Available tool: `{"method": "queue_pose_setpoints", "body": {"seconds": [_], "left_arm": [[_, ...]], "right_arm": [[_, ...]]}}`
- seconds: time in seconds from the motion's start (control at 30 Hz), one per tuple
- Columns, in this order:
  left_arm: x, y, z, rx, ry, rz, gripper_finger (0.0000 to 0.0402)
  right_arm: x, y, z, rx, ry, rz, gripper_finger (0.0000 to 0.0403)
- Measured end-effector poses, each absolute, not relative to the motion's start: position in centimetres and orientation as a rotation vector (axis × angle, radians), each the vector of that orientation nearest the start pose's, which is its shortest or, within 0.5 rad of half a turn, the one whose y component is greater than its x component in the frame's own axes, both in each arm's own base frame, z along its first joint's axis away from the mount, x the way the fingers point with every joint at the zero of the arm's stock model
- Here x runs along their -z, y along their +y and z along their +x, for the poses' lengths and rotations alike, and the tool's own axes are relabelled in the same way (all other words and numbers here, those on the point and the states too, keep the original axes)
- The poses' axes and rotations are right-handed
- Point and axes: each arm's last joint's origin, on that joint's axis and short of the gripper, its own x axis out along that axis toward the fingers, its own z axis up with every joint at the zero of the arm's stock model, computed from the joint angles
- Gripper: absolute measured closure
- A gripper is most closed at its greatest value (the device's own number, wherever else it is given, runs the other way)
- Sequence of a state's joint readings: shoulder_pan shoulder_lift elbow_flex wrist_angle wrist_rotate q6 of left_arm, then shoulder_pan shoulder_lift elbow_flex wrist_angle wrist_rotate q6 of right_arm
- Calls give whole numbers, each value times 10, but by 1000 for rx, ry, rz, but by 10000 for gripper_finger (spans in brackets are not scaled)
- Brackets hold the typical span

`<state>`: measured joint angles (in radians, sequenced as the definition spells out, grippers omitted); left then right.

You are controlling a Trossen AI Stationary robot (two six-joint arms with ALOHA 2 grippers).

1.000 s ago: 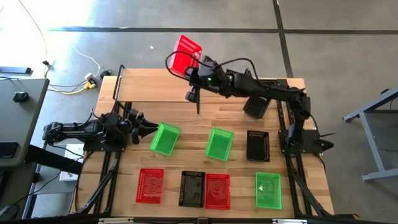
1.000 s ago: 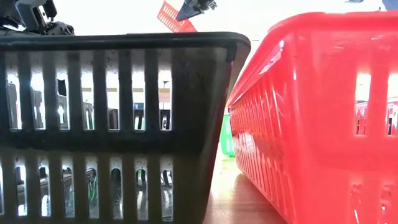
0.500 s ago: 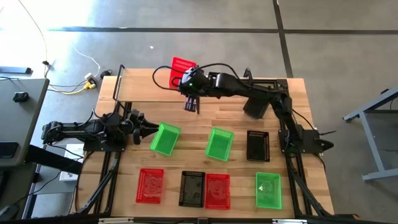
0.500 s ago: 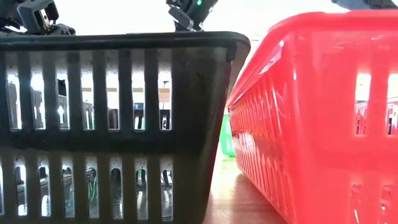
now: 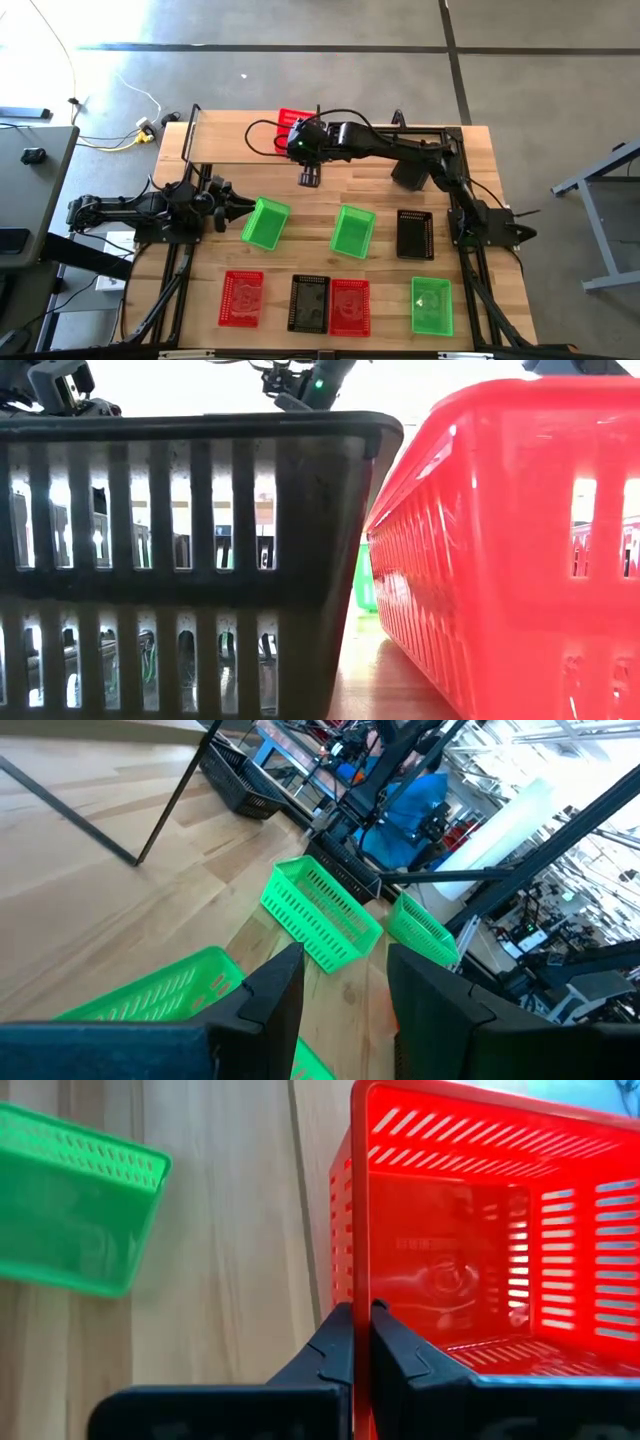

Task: Stack baskets on shelf by color
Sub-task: Put the top right red bin on the shelf

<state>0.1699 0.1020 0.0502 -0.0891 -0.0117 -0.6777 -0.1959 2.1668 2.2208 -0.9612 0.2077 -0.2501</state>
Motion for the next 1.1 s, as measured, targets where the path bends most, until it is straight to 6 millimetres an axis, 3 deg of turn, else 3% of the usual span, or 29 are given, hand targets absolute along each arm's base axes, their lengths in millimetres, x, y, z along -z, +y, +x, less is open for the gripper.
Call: {"method": "queue_pose_setpoints", "body": {"seconds": [0.57,1.1], "left_arm": [[-164,17,99,-222,73,-685,267],[-164,17,99,-221,70,-686,267]], "right_arm": [[-309,-101,463,211,997,-343,403],[-306,-110,460,197,1013,-317,401]]}}
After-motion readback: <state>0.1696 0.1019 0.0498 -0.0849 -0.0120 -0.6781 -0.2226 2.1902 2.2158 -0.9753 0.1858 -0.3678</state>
